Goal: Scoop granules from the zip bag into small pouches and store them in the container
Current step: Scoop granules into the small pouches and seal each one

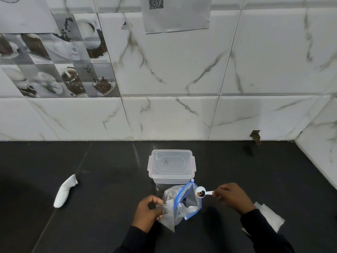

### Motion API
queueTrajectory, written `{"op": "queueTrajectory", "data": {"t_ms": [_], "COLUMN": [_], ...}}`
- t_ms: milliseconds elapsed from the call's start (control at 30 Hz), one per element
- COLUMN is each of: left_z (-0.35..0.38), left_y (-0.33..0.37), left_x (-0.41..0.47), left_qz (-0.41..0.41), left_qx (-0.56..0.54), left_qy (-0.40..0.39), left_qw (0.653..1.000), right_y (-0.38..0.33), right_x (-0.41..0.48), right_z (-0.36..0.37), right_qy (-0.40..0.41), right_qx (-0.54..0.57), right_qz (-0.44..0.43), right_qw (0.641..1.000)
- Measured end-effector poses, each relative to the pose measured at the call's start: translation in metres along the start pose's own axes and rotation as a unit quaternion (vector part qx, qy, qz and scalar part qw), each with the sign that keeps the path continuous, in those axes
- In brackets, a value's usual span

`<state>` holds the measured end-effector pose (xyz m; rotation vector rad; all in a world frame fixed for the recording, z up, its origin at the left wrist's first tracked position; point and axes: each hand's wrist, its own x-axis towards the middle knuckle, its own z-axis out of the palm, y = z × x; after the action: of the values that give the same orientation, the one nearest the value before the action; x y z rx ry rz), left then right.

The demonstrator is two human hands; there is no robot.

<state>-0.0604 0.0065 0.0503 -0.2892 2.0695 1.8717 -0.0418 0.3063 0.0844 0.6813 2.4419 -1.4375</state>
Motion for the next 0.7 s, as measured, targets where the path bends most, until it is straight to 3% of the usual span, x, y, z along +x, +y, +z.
{"op": "queueTrajectory", "data": {"t_ms": [267,433,700], "left_z": [0.01,0.019,0.018], "left_y": [0.026,0.041,0.057], "left_x": [-0.011,-0.017,-0.024], "left_qz": [0.128,0.118,0.117], "left_qx": [0.104,0.115,0.085], "left_qy": [-0.023,-0.026,-0.047], "left_qw": [0.986,0.986,0.988], "right_y": [-0.042,-0.078,-0.066], "right_x": [-0.036,-0.07,-0.097], "right_z": [-0.032,-0.027,0.034], "right_qy": [0.03,0.028,0.092], "right_qx": [0.049,0.051,-0.086], "right_qz": [-0.103,-0.213,-0.35], "right_qw": [0.993,0.975,0.928]}}
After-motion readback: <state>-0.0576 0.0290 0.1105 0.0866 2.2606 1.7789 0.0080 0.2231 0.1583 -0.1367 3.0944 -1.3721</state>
